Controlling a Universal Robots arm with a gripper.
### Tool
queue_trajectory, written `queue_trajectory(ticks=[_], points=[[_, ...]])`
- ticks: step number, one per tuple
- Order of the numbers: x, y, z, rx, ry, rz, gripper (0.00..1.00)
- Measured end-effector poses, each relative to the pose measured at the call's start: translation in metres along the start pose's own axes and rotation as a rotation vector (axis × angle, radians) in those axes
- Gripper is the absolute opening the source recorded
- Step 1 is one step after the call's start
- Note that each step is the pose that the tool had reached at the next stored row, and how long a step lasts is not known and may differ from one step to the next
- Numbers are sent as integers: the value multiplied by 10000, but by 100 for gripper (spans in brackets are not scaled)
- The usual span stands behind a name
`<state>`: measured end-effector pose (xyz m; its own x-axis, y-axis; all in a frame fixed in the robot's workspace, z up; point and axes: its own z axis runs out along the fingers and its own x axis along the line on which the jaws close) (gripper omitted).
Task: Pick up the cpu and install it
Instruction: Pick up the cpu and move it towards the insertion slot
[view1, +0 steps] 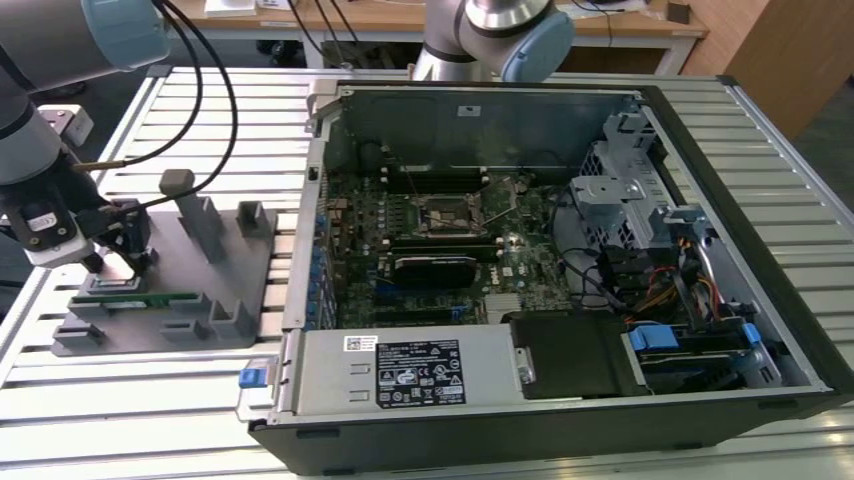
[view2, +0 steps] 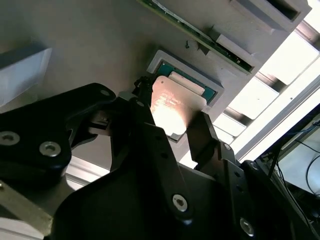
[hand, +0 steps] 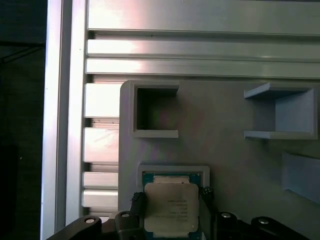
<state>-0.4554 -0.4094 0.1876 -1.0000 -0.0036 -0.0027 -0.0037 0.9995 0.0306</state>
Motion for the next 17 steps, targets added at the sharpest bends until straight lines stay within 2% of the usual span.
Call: queue_trajectory(ticks=[11,12,17], points=[[1,1,1,-5,-2,1,54],[2,0,1,-4,-1,2,60],[18,0,1,-6,-3,1,60]])
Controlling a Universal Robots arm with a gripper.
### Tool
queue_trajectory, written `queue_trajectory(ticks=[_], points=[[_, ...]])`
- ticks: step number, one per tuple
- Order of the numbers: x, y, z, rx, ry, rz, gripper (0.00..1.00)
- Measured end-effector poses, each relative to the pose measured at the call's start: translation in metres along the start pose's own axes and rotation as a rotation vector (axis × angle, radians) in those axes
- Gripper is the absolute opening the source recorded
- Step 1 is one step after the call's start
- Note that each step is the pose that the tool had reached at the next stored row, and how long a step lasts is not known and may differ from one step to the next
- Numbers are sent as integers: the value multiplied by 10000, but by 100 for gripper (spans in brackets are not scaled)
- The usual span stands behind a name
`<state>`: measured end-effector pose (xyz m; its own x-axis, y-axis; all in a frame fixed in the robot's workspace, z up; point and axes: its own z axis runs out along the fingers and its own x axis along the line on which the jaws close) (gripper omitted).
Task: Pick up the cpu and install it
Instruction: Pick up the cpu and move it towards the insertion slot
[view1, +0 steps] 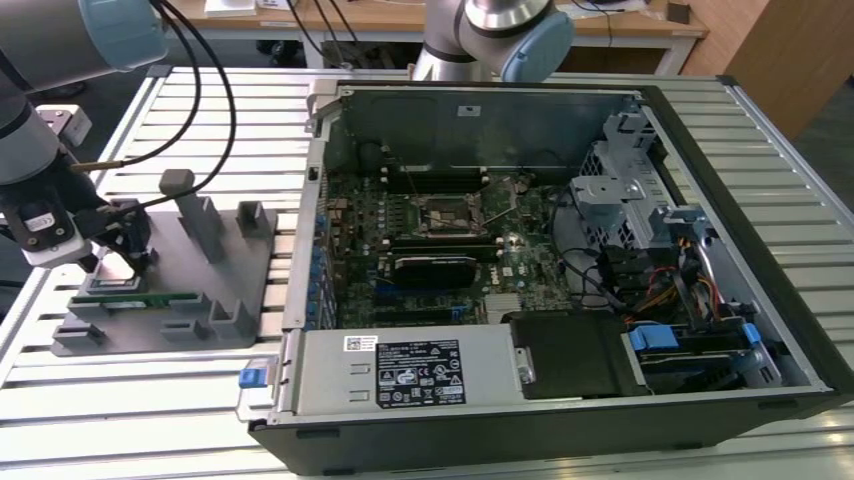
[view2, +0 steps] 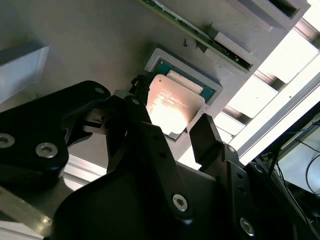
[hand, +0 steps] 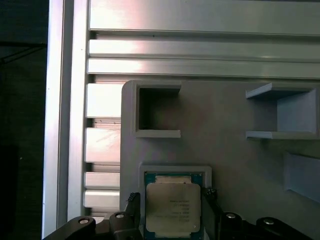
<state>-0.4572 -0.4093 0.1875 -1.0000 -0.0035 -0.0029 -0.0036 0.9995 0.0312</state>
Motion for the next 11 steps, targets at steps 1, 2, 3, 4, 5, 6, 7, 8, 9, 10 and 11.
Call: queue_trajectory(ticks=[1,2,3,4,5,6,7,8,9,10,11], points=[[0,0,1,-1,-1,0,60],[1,0,2,0,-1,0,60],[1,0,4,0,-1,0,60],[2,0,6,0,0,0,60],[1,0,8,0,0,0,59],[2,0,7,2,3,0,59],[2,0,7,2,3,0,53],[2,0,7,1,2,0,53],[1,0,6,-2,0,1,53],[1,0,-2,-4,-3,0,53],[1,1,-19,-4,-2,1,53]])
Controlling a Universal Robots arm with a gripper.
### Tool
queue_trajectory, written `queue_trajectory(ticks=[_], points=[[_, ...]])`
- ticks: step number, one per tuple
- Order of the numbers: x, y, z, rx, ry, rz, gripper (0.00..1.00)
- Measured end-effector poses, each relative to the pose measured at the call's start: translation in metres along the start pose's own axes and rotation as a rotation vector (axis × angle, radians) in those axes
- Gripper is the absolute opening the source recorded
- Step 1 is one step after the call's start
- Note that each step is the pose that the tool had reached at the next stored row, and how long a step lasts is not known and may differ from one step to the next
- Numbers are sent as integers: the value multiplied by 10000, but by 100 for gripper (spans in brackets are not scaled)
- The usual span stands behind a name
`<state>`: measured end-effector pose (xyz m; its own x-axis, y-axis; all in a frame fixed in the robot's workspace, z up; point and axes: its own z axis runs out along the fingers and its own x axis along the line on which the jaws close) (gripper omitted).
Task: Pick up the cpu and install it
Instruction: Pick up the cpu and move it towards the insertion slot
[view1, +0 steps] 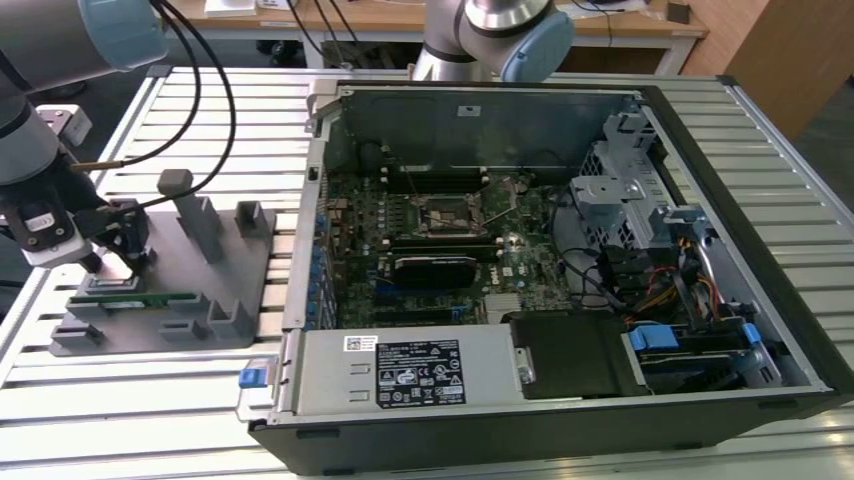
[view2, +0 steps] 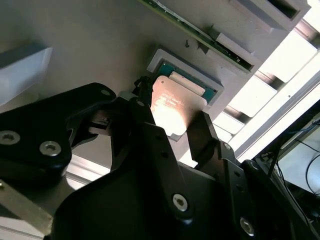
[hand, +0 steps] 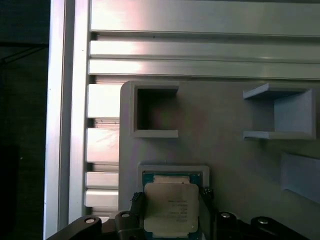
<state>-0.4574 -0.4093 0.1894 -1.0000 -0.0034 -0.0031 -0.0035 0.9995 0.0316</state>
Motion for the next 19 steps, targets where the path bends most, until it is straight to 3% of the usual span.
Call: queue_trajectory(ticks=[17,19], points=[[-2,18,-559,1,2,0,53],[-2,21,-668,1,2,0,53]])
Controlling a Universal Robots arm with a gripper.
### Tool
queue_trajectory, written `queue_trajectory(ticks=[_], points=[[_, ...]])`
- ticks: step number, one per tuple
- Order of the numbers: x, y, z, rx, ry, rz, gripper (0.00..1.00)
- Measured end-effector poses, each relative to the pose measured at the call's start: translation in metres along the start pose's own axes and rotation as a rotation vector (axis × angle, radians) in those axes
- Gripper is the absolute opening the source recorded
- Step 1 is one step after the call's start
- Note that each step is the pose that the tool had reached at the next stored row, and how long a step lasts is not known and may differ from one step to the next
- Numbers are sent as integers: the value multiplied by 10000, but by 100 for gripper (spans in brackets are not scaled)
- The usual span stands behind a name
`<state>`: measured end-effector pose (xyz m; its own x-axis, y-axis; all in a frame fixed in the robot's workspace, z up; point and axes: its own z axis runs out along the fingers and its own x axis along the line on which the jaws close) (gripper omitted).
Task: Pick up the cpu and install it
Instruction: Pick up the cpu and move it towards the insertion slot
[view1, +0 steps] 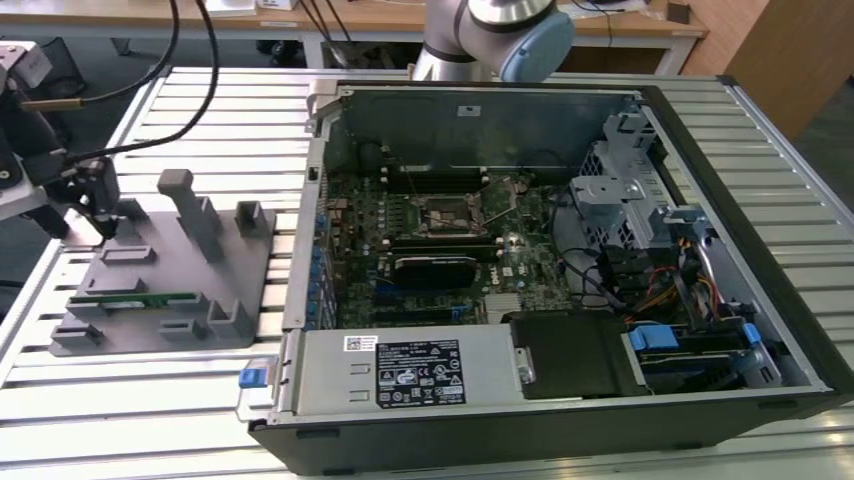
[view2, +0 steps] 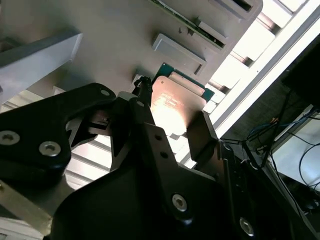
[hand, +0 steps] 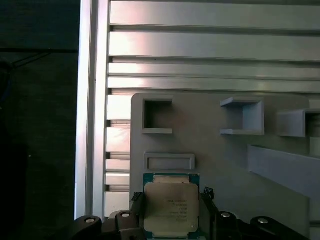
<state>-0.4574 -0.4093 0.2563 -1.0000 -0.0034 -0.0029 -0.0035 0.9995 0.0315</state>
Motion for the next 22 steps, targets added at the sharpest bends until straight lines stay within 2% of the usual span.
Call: queue_trajectory(ticks=[16,22], points=[[-2,16,-502,0,-1,-1,53],[-2,23,-731,0,0,0,53]])
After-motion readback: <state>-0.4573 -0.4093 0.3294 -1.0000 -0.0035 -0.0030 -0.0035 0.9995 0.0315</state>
